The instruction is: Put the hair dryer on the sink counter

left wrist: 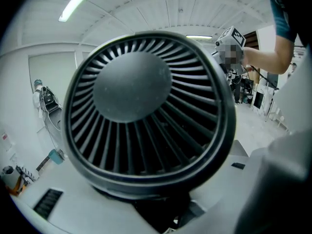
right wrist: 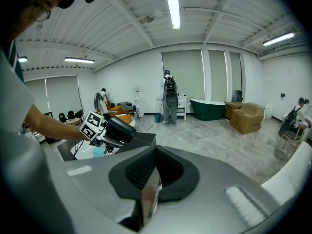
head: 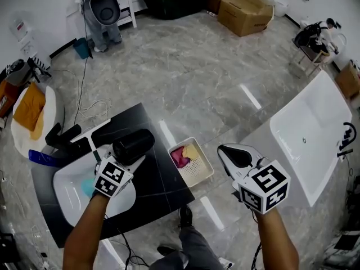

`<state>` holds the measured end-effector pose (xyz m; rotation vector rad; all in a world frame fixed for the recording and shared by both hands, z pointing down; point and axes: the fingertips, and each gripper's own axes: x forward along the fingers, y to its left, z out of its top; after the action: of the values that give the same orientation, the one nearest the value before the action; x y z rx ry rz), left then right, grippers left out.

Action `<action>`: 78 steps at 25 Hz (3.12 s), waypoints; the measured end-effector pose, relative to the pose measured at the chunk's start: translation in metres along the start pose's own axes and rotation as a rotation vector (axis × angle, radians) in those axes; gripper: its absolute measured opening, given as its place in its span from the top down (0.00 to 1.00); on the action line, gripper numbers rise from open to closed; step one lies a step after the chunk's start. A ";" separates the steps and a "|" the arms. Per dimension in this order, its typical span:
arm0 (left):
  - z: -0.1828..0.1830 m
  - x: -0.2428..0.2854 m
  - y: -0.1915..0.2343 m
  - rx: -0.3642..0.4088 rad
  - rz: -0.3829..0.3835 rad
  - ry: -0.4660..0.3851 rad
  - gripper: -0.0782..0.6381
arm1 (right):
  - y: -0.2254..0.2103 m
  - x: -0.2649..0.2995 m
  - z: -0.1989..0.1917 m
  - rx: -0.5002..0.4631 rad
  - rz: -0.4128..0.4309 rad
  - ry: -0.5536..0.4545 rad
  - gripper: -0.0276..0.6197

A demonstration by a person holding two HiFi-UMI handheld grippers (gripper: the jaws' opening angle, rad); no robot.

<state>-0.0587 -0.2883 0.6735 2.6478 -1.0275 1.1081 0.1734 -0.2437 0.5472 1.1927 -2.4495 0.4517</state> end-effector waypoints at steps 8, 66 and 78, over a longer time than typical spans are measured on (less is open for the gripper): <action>-0.019 0.023 -0.013 0.081 -0.020 0.052 0.54 | -0.001 0.010 -0.011 0.016 -0.005 0.010 0.94; -0.087 0.004 -0.120 0.509 -0.304 0.315 0.41 | 0.049 0.014 -0.023 0.059 0.016 0.081 0.94; -0.103 -0.014 -0.139 0.485 -0.415 0.378 0.39 | 0.065 0.027 -0.025 0.066 0.039 0.096 0.94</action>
<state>-0.0415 -0.1403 0.7628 2.6225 -0.1378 1.8182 0.1110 -0.2123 0.5737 1.1243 -2.3965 0.5911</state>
